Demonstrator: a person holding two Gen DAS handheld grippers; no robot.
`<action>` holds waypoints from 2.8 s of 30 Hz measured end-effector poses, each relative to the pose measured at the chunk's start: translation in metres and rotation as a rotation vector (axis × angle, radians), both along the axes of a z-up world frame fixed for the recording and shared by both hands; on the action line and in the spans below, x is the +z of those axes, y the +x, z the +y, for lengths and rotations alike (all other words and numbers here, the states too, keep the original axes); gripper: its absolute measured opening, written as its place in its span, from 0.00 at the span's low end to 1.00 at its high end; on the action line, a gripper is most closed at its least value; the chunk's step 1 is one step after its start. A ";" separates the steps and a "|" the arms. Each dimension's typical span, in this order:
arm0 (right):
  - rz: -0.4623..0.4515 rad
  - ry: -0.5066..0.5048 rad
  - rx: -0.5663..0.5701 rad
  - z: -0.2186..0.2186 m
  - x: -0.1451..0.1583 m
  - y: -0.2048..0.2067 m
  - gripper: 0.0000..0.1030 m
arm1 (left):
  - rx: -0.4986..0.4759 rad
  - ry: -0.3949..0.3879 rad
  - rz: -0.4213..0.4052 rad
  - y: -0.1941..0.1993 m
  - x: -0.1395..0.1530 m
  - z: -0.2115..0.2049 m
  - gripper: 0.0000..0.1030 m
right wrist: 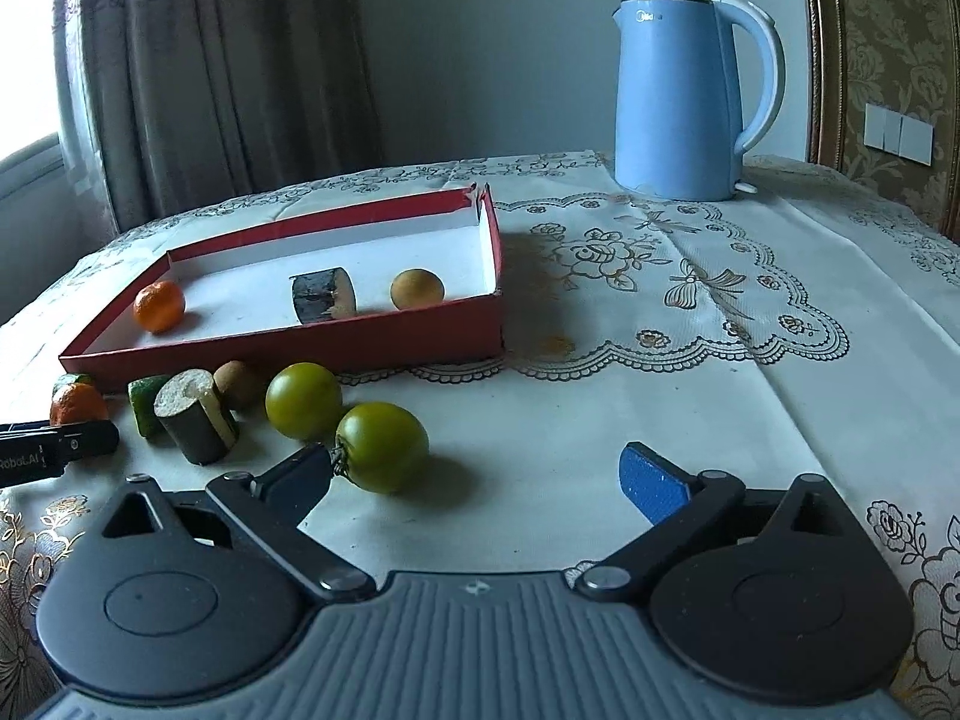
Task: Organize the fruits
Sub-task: 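Grasp the second mandarin with the left gripper and lift toward the tray, then lower the mandarin into the red tray and open the left gripper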
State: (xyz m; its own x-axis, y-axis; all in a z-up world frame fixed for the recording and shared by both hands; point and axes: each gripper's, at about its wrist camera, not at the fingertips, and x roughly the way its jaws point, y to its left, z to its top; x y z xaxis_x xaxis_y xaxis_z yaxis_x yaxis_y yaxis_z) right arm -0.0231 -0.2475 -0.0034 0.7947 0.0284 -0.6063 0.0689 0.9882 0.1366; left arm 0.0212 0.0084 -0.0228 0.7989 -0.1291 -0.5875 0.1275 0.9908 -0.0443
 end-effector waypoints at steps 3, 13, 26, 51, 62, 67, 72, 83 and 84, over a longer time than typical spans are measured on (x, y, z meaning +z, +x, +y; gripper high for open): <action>-0.002 0.000 -0.002 0.000 0.000 0.000 1.00 | -0.003 0.010 -0.008 -0.001 -0.001 -0.001 0.38; -0.003 -0.002 -0.004 -0.001 0.000 -0.001 1.00 | -0.012 -0.003 0.003 -0.001 0.002 -0.001 0.38; 0.026 0.003 0.015 0.000 -0.003 0.004 1.00 | -0.026 0.004 -0.034 0.005 0.026 -0.006 0.38; 0.047 -0.020 0.017 0.003 -0.005 0.006 1.00 | -0.009 0.071 -0.026 0.133 0.034 -0.042 0.38; 0.051 -0.031 0.018 0.003 -0.006 0.008 1.00 | 0.001 0.108 0.018 0.163 0.017 -0.057 0.38; 0.056 -0.044 0.019 0.005 -0.006 0.008 1.00 | -0.014 0.113 0.035 0.165 0.014 -0.058 0.39; 0.056 -0.045 0.019 0.005 -0.007 0.008 1.00 | -0.012 0.102 0.008 0.157 0.022 -0.056 0.74; 0.058 -0.055 0.021 0.006 -0.008 0.007 1.00 | -0.007 0.077 -0.105 0.038 0.036 -0.012 0.90; 0.059 -0.057 0.021 0.007 -0.008 0.008 1.00 | 0.000 0.074 -0.107 0.026 0.032 -0.007 0.91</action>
State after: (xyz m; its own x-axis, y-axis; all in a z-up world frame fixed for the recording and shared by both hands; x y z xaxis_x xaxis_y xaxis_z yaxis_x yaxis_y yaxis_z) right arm -0.0156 -0.2409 -0.0111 0.7571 0.0085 -0.6533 0.0544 0.9956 0.0761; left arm 0.0470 0.0015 0.0090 0.8574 -0.0889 -0.5069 0.1280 0.9909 0.0426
